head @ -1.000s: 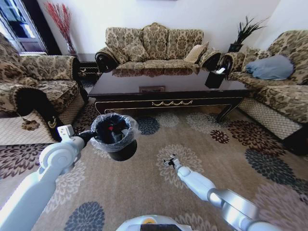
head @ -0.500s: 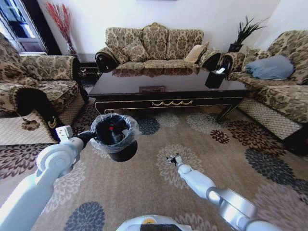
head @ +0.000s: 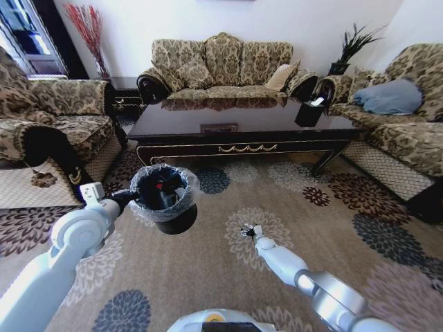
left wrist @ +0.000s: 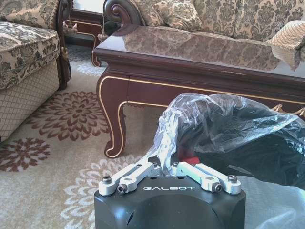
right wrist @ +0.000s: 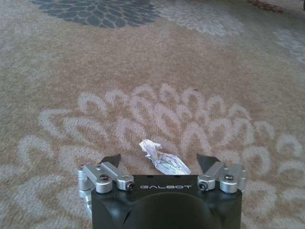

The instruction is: Move to the front of the table and pick up the trash from the floor, then place it into the trash bin.

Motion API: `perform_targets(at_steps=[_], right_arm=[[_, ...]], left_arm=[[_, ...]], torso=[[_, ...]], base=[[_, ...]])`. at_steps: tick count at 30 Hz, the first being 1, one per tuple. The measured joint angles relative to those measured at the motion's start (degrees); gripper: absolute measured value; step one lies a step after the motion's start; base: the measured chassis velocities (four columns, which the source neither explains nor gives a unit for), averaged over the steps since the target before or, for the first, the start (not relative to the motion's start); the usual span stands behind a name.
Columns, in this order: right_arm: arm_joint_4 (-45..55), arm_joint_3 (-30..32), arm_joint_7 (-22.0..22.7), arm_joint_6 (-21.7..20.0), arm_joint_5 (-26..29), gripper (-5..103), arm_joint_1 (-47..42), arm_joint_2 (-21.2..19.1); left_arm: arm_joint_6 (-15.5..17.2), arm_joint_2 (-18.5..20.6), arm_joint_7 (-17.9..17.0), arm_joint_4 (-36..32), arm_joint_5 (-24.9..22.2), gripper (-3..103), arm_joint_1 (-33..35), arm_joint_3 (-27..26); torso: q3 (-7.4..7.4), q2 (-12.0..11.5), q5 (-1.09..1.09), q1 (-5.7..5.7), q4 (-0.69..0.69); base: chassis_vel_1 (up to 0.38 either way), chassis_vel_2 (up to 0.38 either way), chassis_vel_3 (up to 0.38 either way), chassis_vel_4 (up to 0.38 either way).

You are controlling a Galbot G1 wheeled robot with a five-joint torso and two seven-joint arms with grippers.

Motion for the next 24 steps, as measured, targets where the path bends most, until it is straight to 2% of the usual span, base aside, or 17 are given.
perform_targets(at_steps=[2,3,6,8,10,11,12,14,15,16,17,18,20,23,24], right_arm=[[-0.32,0.12,-0.23,0.02,-0.12,89,0.12,0.17],[-1.12,0.45,-0.6,0.14,-0.33,78,0.38,0.63],[-1.79,0.67,-0.84,0.23,-0.69,73,0.55,1.03],[-2.37,0.87,-0.98,0.28,-1.28,61,0.68,1.38],[-2.5,0.93,-0.99,0.28,-1.45,61,0.71,1.46],[-2.6,0.98,-1.01,0.28,-1.65,49,0.73,1.48],[-2.67,1.0,-1.02,0.28,-1.83,49,0.74,1.49],[-2.81,1.1,-0.96,0.26,-2.15,38,0.77,1.45],[-2.81,1.1,-0.96,0.26,-2.15,38,0.77,1.45],[-2.97,1.24,-0.75,0.19,-2.3,33,0.79,1.21],[-3.03,1.31,-0.68,0.16,-2.37,33,0.79,1.08],[-3.05,1.44,-0.64,0.14,-2.39,22,0.79,0.98],[-3.04,1.58,-0.61,0.12,-2.4,22,0.78,0.89],[-2.42,1.73,-0.54,0.12,-2.29,5,0.57,0.36],[-2.42,1.73,-0.54,0.12,-2.29,5,0.57,0.36]], left_arm=[[0.0,-0.04,0.0,0.14,0.02,4,-0.09,0.14],[0.0,-0.22,0.0,0.49,0.17,4,-0.3,0.58],[0.01,-0.31,0.0,0.77,0.29,4,-0.62,1.0],[0.01,-0.27,0.0,1.05,0.3,4,-1.12,1.39],[0.01,-0.19,0.0,1.21,0.29,4,-1.3,1.52],[0.01,-0.12,0.0,1.37,0.26,4,-1.48,1.67],[0.01,-0.06,0.01,1.47,0.24,4,-1.62,1.77],[0.01,0.0,0.0,1.66,0.2,4,-1.89,1.97],[0.01,0.0,0.0,1.66,0.2,4,-1.89,1.97],[0.01,0.02,-0.01,1.77,0.21,4,-2.08,2.19],[0.01,0.02,-0.02,1.86,0.21,4,-2.21,2.39],[0.01,0.02,-0.02,1.92,0.18,4,-2.31,2.56],[0.01,0.02,-0.02,1.99,0.18,4,-2.41,2.66],[0.01,0.02,-0.04,2.12,0.18,4,-2.49,2.77],[0.01,0.02,-0.04,2.12,0.18,4,-2.49,2.77]], torso=[[0.0,0.0,0.0,0.0,0.0],[0.0,0.0,0.0,0.0,0.0],[0.0,0.0,-0.01,0.0,0.0],[0.0,0.0,0.0,0.0,0.01],[0.0,0.0,0.01,0.0,0.02],[0.0,0.0,0.02,0.0,0.03],[0.0,0.0,0.03,0.0,0.03],[0.0,0.0,0.03,0.0,0.04],[0.0,0.0,0.03,0.0,0.04],[0.0,0.0,-0.01,0.0,0.01],[0.0,0.0,-0.02,0.0,-0.02],[0.0,0.0,0.0,0.0,-0.03],[0.0,0.0,0.0,0.0,-0.03],[0.0,0.0,-0.02,0.0,-0.04],[0.0,0.0,-0.02,0.0,-0.04]], base=[[0.0,0.0,0.0,0.0],[0.0,0.0,0.0,0.0],[0.0,0.0,0.0,0.0],[0.0,0.0,0.0,0.0],[0.0,0.0,0.0,0.0],[0.0,0.0,0.0,0.0],[0.0,0.0,0.0,0.0],[0.0,0.0,0.0,0.0],[0.0,0.0,0.0,0.0],[0.0,0.0,0.0,0.0],[0.0,0.0,0.0,0.0],[0.0,0.0,0.0,0.0],[0.0,0.0,0.0,0.0],[0.0,0.0,0.0,0.0],[0.0,0.0,0.0,0.0]])
